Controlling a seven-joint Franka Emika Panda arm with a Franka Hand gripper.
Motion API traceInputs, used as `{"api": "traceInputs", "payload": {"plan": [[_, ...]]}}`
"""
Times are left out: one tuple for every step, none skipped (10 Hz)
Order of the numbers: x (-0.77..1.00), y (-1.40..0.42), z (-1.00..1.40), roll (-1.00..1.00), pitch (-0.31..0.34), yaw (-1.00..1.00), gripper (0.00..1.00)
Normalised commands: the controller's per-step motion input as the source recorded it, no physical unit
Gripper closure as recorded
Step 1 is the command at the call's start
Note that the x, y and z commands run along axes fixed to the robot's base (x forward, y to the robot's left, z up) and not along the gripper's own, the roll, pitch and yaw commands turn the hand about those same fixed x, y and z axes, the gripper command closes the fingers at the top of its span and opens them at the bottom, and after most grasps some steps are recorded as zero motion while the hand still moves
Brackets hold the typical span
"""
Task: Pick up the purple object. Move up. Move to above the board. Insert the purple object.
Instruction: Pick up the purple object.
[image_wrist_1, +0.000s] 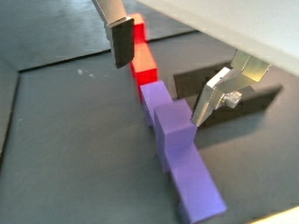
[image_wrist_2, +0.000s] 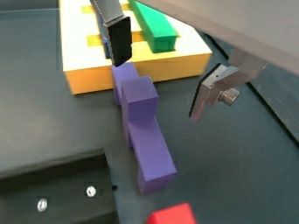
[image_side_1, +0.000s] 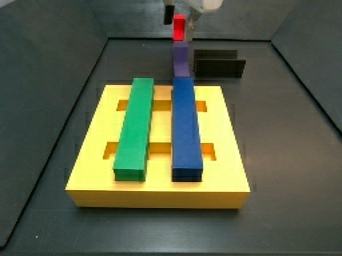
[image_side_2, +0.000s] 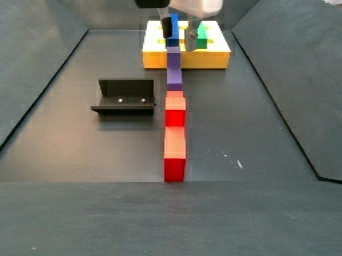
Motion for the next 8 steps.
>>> {"api": "traceInputs", "payload": {"plan": [[0.00, -0.14, -0.09, 0.30, 0.176, -0.58, 0.00], [0.00, -0.10, -0.19, 0.22, 0.156, -0.56, 0.00], [0.00, -0.01, -0.30, 0.19, 0.096, -0.39, 0.00], [0.25, -0.05, -0.31, 0.17, 0.111, -0.51, 0.00], [0.27, -0.05, -0.27, 0.15, 0.163, -0.55, 0.00], [0.27, 0.00, -0.08, 0.04, 0.164, -0.58, 0.00], [0.15, -0.01, 0.00, -0.06, 0.127, -0.78, 0.00], [0.28, -0.01, 0.00, -0.12, 0.079, -0.75, 0.00]]}}
